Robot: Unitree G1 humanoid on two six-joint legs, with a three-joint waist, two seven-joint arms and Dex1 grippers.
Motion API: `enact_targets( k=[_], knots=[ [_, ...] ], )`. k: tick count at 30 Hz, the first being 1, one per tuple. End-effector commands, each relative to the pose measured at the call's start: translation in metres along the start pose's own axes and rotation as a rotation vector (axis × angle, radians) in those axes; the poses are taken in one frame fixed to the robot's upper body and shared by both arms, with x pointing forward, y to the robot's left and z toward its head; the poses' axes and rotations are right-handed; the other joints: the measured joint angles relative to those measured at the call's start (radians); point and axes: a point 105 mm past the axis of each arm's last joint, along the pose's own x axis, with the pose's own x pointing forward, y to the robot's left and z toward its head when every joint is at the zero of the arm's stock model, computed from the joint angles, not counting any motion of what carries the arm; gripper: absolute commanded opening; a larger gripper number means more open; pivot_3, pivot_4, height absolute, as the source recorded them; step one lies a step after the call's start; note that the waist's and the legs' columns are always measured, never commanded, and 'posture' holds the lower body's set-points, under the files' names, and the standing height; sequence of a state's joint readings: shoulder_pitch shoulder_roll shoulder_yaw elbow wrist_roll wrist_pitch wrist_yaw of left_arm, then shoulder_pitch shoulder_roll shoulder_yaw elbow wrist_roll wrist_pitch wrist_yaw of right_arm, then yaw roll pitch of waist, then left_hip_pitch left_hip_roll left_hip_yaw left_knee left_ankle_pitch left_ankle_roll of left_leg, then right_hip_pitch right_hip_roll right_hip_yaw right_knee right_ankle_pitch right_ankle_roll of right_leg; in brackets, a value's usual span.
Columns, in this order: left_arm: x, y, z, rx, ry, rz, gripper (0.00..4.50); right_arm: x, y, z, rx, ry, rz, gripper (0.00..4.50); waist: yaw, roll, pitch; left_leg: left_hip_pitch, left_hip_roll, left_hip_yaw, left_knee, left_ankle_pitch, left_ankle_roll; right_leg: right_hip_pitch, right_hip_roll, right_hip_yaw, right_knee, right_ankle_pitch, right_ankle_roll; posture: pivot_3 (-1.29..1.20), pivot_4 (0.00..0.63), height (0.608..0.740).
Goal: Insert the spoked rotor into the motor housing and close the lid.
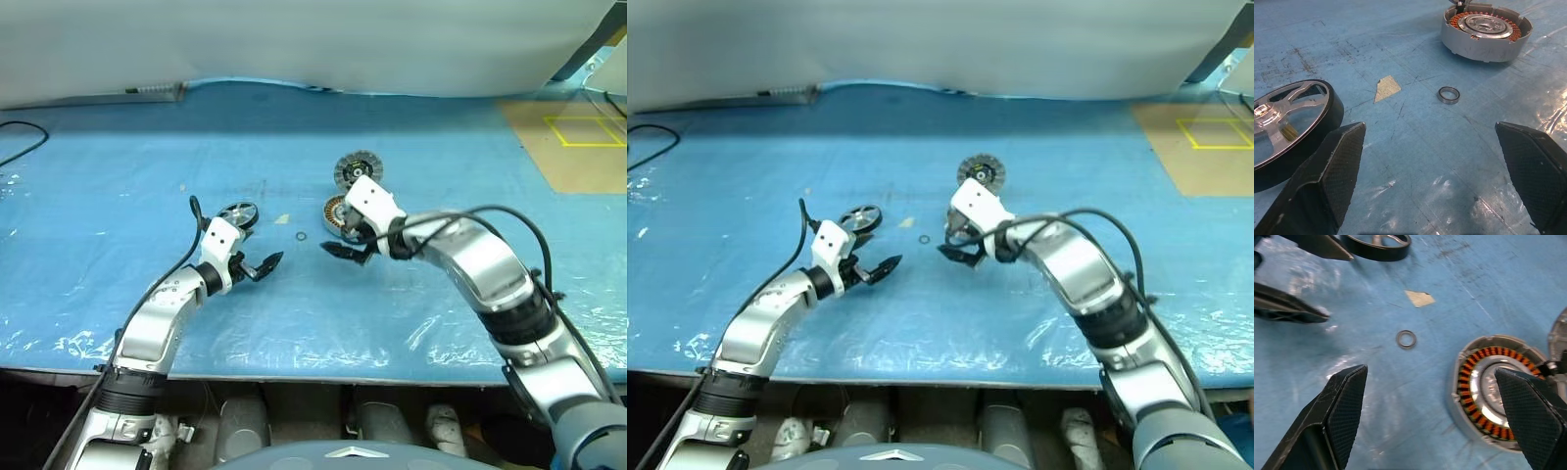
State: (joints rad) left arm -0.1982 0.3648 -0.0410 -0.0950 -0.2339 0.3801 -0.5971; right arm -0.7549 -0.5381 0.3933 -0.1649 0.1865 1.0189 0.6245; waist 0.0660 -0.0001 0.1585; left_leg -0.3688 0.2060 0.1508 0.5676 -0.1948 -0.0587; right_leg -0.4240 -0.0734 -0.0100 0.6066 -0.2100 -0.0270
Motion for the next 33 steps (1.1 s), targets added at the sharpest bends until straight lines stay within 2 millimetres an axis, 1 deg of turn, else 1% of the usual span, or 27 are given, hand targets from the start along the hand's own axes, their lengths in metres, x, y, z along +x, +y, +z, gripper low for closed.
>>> enact_targets(
  k=[1, 5, 7, 11, 14, 17, 20, 27, 33],
  knots=[
    [0.001, -0.006, 0.017, 0.070, -0.056, -0.012, 4.50, 0.013, -0.014, 0.000, -0.041, 0.040, -0.034, 4.40, 0.000, 0.000, 0.000, 0.000, 0.000, 0.000, 0.000, 0.000, 0.000, 0.000, 0.000, 0.000, 0.000, 0.000, 0.000, 0.00, 0.150, 0.740],
    [0.000, -0.010, 0.020, 0.086, -0.071, -0.016, 4.50, 0.027, -0.024, -0.004, -0.078, 0.074, -0.046, 4.40, 0.000, 0.000, 0.000, -0.001, 0.000, 0.000, 0.000, 0.000, 0.000, 0.000, 0.000, 0.000, 0.000, 0.000, -0.001, 0.00, 0.150, 0.740],
    [-0.001, -0.011, 0.022, 0.096, -0.086, -0.013, 4.50, 0.032, -0.026, -0.004, -0.080, 0.078, -0.038, 4.40, 0.000, 0.000, 0.000, -0.001, 0.000, 0.000, 0.000, 0.000, 0.000, 0.000, 0.000, -0.001, 0.000, 0.000, -0.001, 0.00, 0.150, 0.740],
    [-0.005, -0.012, 0.019, 0.084, -0.079, -0.008, 4.50, 0.039, -0.025, -0.010, -0.084, 0.102, -0.018, 4.40, -0.001, 0.000, 0.000, -0.001, 0.001, 0.000, 0.000, 0.000, 0.000, 0.000, 0.000, -0.001, 0.001, 0.000, -0.001, 0.00, 0.150, 0.740],
    [-0.007, -0.014, 0.017, 0.078, -0.076, -0.011, 4.50, 0.040, -0.024, -0.013, -0.087, 0.111, -0.004, 4.40, 0.000, 0.000, 0.000, -0.001, 0.001, 0.000, 0.001, 0.000, 0.000, 0.000, 0.000, -0.001, 0.001, 0.000, -0.002, 0.00, 0.150, 0.740],
    [-0.008, -0.012, 0.015, 0.075, -0.070, 0.001, 4.50, 0.037, -0.015, -0.016, -0.106, 0.124, 0.037, 4.40, 0.000, 0.000, 0.000, -0.001, 0.001, 0.000, 0.002, 0.000, 0.000, 0.000, 0.000, -0.001, 0.001, 0.000, -0.002, 0.00, 0.150, 0.740],
    [-0.009, -0.012, 0.014, 0.073, -0.068, 0.004, 4.50, 0.034, -0.011, -0.017, -0.109, 0.129, 0.050, 4.40, 0.001, 0.000, 0.000, -0.001, 0.001, 0.000, 0.002, 0.000, 0.000, 0.000, 0.000, -0.001, 0.002, 0.000, -0.002, 0.00, 0.150, 0.740],
    [-0.009, -0.013, 0.013, 0.070, -0.064, 0.007, 4.50, 0.033, -0.011, -0.026, -0.091, 0.162, 0.040, 4.40, -0.001, 0.000, 0.000, 0.000, 0.001, 0.000, 0.002, 0.000, 0.000, 0.000, 0.000, -0.001, 0.002, 0.000, -0.002, 0.00, 0.150, 0.740],
    [-0.009, -0.012, 0.011, 0.068, -0.060, 0.016, 4.50, 0.031, -0.014, -0.014, -0.086, 0.115, 0.020, 4.40, -0.001, 0.000, 0.000, 0.000, 0.001, 0.000, 0.003, 0.000, 0.000, 0.000, 0.000, -0.001, 0.002, 0.000, -0.002, 0.00, 0.150, 0.740]
  ],
)
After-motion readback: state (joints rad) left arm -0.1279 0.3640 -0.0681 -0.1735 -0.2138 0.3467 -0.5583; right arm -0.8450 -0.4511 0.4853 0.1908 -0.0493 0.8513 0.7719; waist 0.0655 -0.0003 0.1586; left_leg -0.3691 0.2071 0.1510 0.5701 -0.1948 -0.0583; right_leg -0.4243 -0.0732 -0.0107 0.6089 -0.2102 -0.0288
